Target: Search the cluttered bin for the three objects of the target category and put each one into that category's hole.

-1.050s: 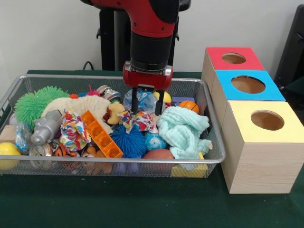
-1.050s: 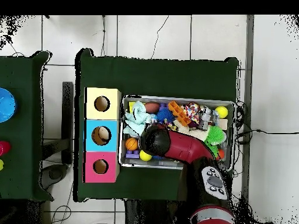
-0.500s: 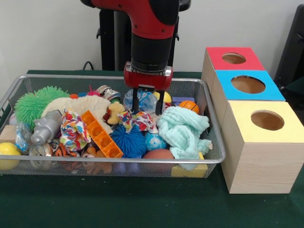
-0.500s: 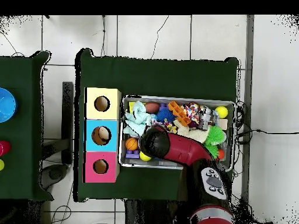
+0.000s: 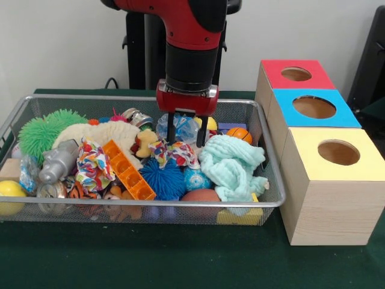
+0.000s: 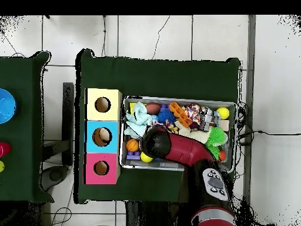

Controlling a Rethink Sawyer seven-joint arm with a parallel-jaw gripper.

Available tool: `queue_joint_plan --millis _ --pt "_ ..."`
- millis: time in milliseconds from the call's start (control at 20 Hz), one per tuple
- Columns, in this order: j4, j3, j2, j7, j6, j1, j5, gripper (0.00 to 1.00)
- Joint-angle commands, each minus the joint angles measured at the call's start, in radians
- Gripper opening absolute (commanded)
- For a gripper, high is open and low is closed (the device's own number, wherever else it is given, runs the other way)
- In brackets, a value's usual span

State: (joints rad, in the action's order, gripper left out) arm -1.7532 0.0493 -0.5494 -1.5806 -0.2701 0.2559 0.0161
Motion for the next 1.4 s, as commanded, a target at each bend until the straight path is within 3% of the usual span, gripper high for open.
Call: queue_joint_plan --millis 50,600,1400 --pt "0.072 -0.064 0.039 -0.127 0.004 0.004 0.001 1.00" --pt "0.107 -0.081 0.061 -0.098 -0.012 0.025 -0.006 1.00" --pt "0.198 -0.028 0.061 -0.064 -0.113 0.003 -0.030 1.00"
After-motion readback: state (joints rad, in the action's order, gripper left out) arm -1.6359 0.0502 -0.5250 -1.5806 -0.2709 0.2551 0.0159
